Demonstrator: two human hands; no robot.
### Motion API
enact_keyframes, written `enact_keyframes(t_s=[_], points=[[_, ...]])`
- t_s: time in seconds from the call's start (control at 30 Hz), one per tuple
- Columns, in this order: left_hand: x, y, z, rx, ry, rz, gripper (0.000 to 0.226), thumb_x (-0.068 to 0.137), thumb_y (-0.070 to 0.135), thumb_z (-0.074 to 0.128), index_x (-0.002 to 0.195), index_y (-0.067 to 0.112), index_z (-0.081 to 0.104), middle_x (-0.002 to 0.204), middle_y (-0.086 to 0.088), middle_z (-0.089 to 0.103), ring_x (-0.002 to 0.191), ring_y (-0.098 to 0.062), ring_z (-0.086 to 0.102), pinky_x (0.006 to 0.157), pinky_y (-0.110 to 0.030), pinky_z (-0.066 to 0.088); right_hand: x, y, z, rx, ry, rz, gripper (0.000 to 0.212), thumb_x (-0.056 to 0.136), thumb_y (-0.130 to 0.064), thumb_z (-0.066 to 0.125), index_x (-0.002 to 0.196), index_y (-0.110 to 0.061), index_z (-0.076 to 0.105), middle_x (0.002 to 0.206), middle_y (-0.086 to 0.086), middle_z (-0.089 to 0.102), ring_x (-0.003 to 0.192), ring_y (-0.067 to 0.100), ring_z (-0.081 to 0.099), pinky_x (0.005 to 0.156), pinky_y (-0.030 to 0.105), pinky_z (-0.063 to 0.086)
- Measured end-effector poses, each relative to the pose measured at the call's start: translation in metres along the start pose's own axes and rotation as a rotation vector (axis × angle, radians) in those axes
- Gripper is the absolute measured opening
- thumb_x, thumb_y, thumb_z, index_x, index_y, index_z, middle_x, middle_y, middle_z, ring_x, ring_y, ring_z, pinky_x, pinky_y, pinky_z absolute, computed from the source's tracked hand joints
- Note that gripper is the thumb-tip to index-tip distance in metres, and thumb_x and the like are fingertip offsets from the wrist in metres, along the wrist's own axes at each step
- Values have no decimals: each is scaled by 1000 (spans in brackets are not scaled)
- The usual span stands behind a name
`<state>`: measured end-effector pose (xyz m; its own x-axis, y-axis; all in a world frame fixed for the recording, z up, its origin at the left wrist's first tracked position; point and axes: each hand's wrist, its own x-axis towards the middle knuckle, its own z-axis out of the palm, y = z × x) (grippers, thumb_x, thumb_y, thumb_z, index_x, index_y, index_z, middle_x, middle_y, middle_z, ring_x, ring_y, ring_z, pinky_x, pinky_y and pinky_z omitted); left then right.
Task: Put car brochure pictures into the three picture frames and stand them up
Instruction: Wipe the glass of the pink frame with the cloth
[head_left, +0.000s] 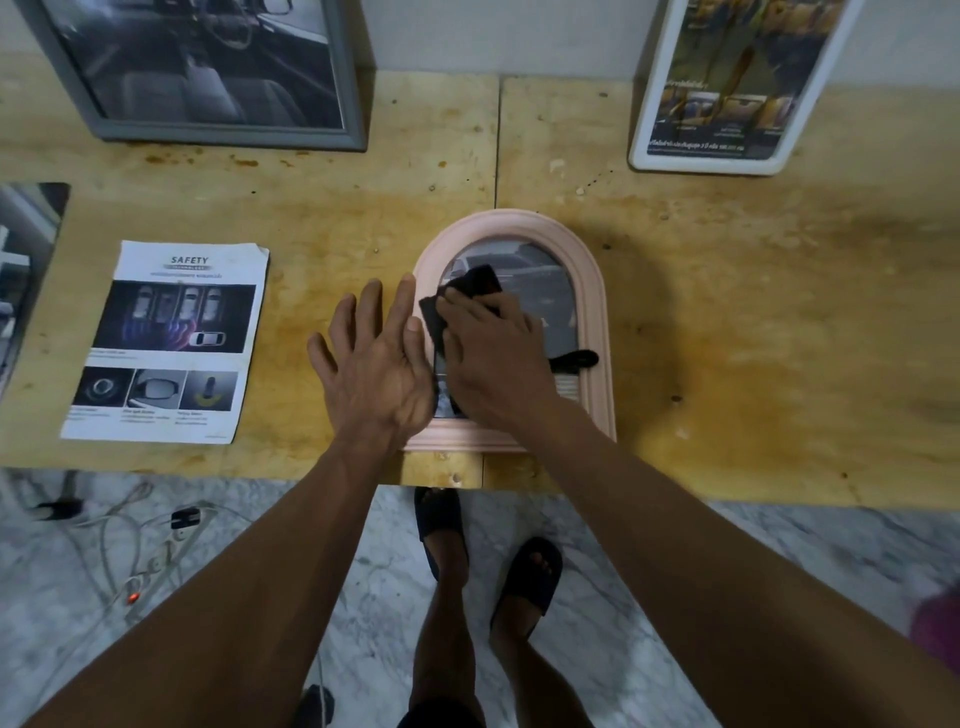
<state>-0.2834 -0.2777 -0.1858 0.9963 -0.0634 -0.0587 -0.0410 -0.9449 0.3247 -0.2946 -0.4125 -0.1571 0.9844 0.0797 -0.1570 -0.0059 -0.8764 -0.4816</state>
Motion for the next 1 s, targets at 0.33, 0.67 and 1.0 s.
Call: enact_keyframes(t_s=[0.33,0.67,1.0], points=[[1,1,-1,-4,-6,2,50,107,43,17,157,38,21,164,1,22,152,-26,11,118,-61,10,-43,47,-16,-263,67,109,53,99,-27,42,151,-21,33,158,-3,31,139,28,28,106,48,30],[2,-3,-2,-41,-51,-24,50,107,45,19,157,43,20,166,4,16,154,-21,4,120,-58,3,-59,-13,8,-37,69,-56,30,98,-29,41,117,-19,63,127,-4,62,112,23,45,86,42,38],[0,1,0,-37,10,-6,49,107,44,19,156,40,26,164,3,23,152,-24,12,117,-60,11,-89,21,10,-249,246,-190,17,95,-24,53,100,-21,68,103,-3,62,99,26,54,78,39,37]])
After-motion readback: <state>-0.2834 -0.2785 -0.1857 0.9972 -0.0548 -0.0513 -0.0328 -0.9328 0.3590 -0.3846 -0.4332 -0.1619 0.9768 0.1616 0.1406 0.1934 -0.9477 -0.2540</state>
